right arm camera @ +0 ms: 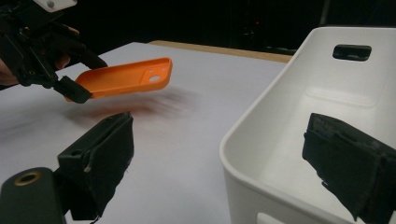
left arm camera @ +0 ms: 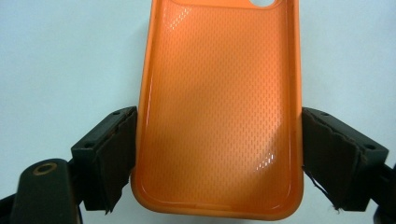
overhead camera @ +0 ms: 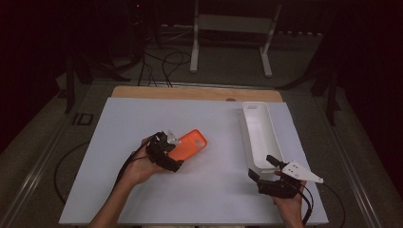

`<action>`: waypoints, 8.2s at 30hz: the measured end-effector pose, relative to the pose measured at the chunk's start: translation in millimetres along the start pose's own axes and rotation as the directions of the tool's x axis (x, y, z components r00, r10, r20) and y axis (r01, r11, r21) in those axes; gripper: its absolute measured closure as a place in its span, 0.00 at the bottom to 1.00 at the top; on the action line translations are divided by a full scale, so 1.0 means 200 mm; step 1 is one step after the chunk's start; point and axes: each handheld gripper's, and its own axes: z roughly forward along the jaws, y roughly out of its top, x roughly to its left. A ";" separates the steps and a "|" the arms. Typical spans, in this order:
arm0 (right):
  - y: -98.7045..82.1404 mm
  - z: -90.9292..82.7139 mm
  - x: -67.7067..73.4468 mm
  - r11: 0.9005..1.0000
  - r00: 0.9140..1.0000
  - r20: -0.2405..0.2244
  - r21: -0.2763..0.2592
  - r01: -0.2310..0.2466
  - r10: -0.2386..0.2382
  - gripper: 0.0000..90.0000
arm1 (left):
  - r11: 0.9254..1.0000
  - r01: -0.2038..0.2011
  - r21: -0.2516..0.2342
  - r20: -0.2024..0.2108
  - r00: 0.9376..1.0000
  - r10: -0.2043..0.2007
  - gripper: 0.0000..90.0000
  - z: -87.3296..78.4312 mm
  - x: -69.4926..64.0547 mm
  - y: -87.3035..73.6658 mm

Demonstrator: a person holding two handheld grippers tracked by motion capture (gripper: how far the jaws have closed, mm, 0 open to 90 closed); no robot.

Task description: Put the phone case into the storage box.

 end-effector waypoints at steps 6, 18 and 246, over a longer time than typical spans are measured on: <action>0.06 0.01 -0.01 1.000 1.000 -0.017 0.012 0.012 -0.012 0.10 | 0.999 0.004 -0.032 -0.006 1.000 -0.004 0.18 -0.02 -0.01 0.01; 0.16 0.07 -0.02 1.000 0.999 -0.051 0.019 -0.005 0.006 0.10 | 0.996 -0.006 -0.087 -0.010 1.000 0.005 0.18 -0.08 -0.05 0.04; 0.57 0.37 0.29 0.990 0.967 -0.222 0.091 -0.110 0.128 0.14 | 0.898 0.080 -0.432 0.099 0.994 -0.041 0.94 -0.19 -0.31 0.11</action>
